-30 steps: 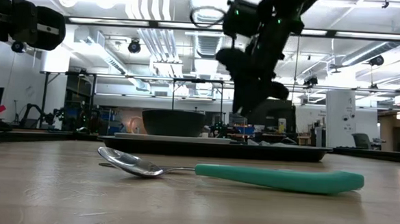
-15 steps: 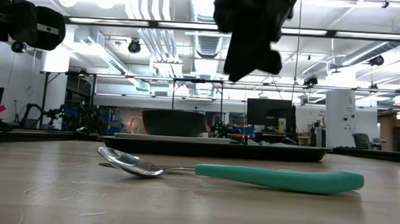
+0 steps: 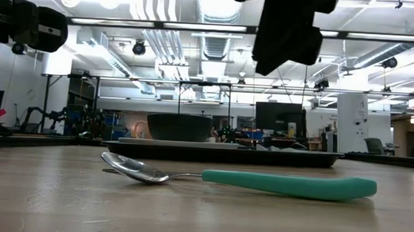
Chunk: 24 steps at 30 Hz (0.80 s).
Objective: Set up tray
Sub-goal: Put the green spoon on the gray napkin
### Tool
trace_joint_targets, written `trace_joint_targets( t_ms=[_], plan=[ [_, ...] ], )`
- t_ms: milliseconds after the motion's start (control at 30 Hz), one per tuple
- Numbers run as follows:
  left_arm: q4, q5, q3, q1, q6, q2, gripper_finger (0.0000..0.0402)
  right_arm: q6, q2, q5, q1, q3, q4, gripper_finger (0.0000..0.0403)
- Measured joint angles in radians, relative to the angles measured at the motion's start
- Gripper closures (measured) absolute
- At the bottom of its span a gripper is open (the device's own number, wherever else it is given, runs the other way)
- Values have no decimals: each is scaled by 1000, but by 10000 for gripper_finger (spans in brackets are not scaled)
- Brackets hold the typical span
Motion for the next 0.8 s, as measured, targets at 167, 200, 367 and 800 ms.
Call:
trace_joint_targets(
  t_ms=[167,200,367,800],
  plan=[
    [0,0,0,0,0,0,279,-27,100,1,36,94,-35,305],
    [0,0,0,0,0,0,279,-34,121,1,40,119,-61,305],
    [0,0,0,0,0,0,279,-51,237,1,47,265,-200,307],
    [0,0,0,0,0,0,279,-90,472,-32,46,554,-385,328]
  ],
)
